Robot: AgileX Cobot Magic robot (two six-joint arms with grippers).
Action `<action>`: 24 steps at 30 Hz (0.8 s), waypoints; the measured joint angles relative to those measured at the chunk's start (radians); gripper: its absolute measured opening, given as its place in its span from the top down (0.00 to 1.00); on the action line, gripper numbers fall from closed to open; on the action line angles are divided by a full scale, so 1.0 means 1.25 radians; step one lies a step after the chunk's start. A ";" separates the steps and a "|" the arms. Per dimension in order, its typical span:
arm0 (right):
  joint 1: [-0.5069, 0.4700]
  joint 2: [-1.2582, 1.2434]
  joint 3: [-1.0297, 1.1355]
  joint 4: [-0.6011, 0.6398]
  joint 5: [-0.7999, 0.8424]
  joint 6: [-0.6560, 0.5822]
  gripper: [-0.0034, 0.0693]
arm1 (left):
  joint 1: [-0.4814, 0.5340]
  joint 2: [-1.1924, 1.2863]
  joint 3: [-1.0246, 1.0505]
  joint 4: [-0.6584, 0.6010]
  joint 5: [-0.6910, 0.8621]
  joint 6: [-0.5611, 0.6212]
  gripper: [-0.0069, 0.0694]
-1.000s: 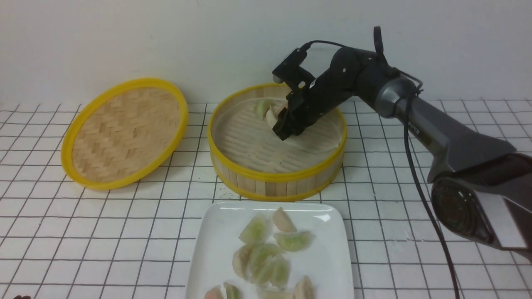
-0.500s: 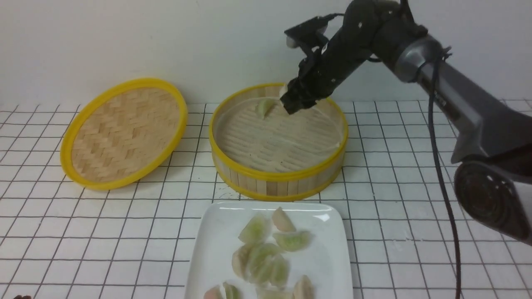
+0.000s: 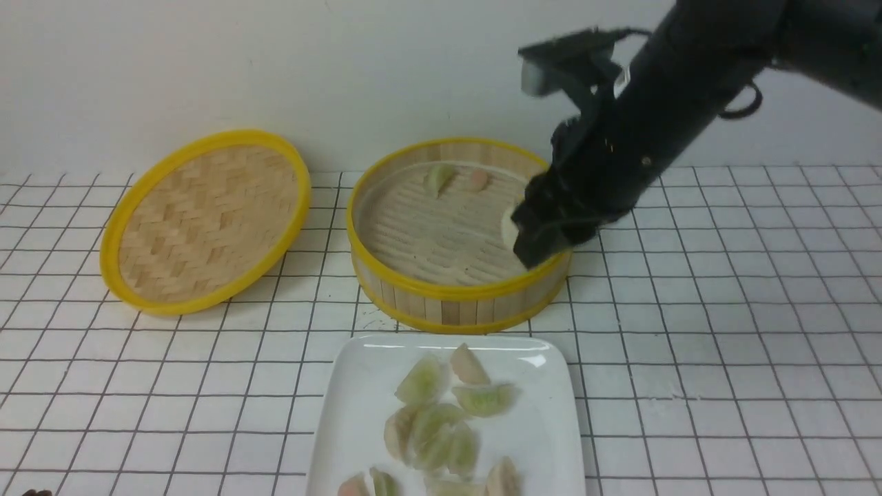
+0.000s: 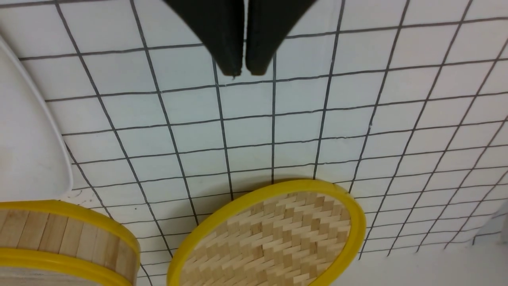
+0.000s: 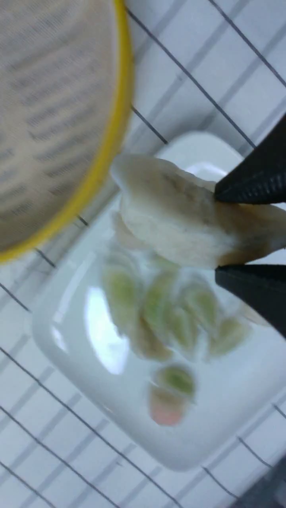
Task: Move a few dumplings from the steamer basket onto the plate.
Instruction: Use the right arm to put the dumpling into the plate
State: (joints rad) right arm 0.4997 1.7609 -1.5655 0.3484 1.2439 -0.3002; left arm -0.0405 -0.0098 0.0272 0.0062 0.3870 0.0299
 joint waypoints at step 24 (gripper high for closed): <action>0.096 0.024 0.202 -0.045 -0.142 0.136 0.49 | 0.000 0.000 0.000 0.000 0.000 0.000 0.92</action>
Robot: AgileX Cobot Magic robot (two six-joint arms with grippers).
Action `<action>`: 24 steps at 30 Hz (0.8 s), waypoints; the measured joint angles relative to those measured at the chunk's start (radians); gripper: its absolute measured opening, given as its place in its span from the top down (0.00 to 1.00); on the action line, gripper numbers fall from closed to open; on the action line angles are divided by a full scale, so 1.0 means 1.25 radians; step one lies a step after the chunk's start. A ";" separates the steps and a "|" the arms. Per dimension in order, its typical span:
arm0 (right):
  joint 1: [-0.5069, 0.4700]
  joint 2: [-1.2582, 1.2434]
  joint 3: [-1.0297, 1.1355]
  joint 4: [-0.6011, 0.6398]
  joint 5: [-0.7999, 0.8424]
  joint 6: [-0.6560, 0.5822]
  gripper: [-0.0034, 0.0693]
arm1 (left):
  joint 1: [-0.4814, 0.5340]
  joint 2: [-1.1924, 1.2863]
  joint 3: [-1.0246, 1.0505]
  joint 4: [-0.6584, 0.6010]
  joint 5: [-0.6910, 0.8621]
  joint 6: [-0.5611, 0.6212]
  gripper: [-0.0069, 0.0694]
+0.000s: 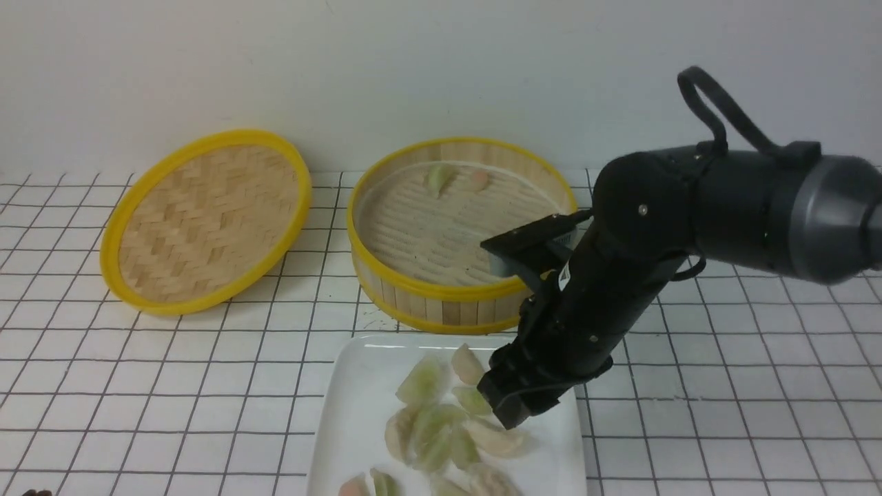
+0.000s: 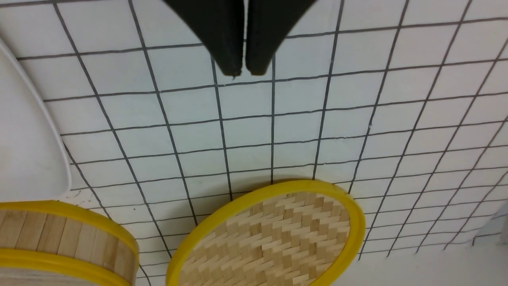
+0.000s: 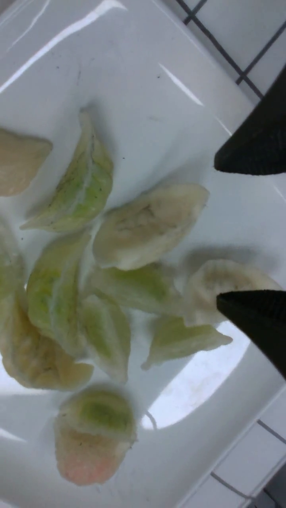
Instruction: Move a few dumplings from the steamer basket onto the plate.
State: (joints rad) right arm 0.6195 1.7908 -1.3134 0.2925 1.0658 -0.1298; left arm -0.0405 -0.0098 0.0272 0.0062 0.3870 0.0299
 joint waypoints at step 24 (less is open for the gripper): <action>0.000 -1.160 0.558 -0.418 -0.514 0.381 0.97 | 0.000 0.000 0.000 0.000 0.000 0.000 0.92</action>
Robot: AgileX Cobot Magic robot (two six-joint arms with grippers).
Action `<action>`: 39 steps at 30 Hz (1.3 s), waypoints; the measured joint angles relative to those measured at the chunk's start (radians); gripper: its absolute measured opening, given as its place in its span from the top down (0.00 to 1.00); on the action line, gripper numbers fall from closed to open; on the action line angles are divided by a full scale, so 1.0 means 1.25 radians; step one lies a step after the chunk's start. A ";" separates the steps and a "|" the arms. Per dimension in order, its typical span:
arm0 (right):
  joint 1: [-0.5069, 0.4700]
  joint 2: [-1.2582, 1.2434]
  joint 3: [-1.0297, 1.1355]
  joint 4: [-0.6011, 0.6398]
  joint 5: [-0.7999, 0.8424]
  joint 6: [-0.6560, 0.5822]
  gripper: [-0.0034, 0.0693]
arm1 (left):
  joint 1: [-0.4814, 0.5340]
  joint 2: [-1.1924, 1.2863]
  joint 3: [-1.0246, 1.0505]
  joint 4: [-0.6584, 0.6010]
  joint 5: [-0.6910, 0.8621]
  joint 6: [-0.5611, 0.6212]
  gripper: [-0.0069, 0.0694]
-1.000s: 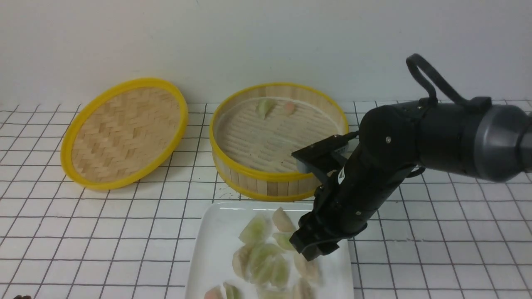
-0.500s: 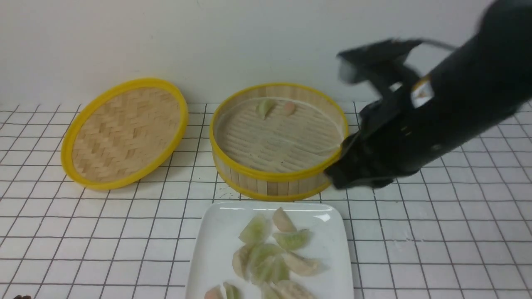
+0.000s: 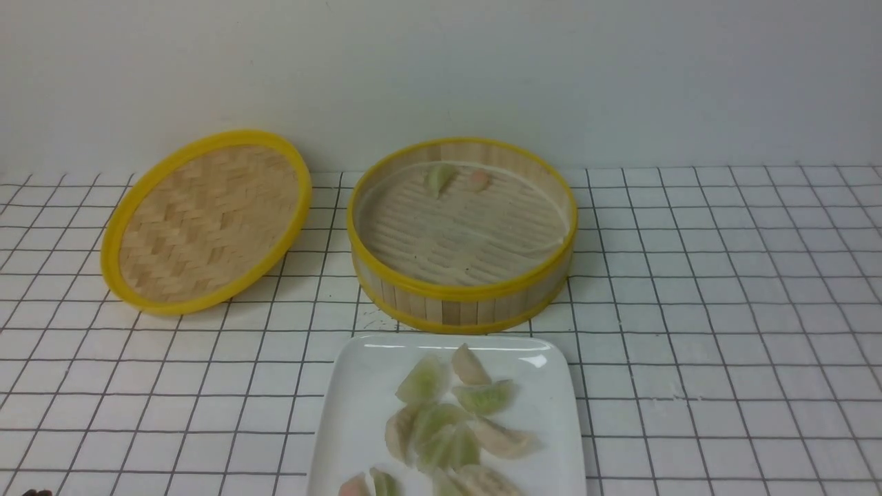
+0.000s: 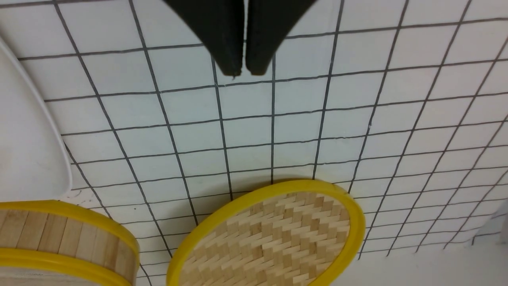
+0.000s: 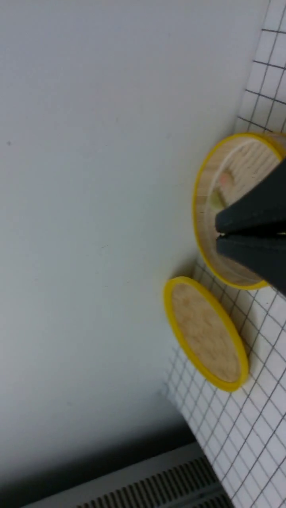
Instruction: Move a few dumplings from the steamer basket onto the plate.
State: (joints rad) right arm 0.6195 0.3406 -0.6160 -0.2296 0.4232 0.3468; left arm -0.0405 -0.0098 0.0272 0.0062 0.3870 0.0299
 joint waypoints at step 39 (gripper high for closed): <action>0.000 -0.240 0.157 0.171 -0.029 -0.213 0.97 | 0.000 0.000 0.000 0.000 0.000 0.000 0.92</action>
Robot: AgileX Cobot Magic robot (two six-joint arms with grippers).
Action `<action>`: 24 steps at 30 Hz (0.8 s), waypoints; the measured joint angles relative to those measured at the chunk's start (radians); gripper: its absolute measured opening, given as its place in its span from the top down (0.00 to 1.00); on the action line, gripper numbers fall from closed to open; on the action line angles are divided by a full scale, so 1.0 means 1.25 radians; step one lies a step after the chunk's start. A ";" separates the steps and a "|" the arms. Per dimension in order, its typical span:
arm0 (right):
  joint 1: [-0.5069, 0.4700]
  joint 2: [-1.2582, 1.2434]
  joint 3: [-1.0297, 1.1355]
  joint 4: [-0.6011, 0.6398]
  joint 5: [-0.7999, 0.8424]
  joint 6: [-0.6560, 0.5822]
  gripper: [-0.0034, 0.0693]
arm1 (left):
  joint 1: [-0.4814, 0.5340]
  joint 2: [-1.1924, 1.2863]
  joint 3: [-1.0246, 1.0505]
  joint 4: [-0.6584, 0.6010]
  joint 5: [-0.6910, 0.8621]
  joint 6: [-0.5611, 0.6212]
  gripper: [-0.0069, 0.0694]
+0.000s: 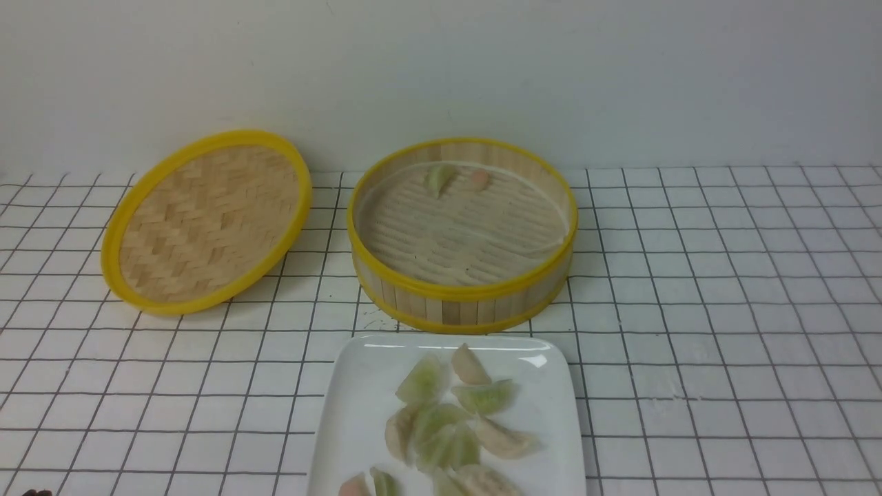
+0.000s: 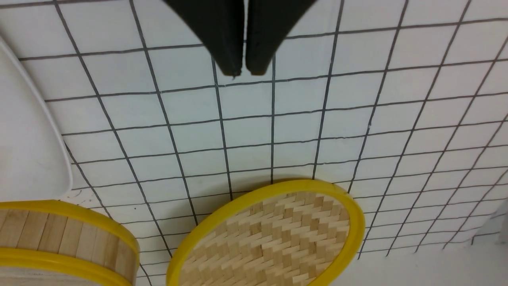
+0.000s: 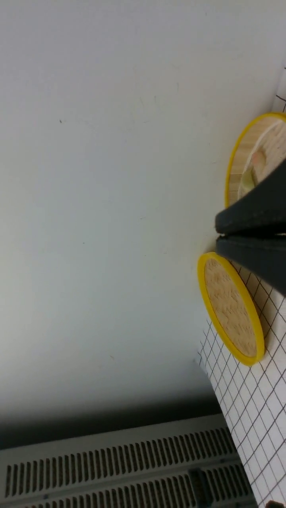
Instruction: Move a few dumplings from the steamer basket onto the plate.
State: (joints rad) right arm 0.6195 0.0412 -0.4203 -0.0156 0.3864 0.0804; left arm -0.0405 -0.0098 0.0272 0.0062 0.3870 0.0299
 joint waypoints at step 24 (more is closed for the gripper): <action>-0.536 -0.040 0.352 0.004 0.006 -0.018 0.97 | 0.000 0.000 0.000 0.000 -0.001 0.000 0.92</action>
State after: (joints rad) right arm -0.0500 -0.0093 0.0192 -0.0103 0.3937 0.0577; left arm -0.0405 -0.0098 0.0272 0.0062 0.3859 0.0299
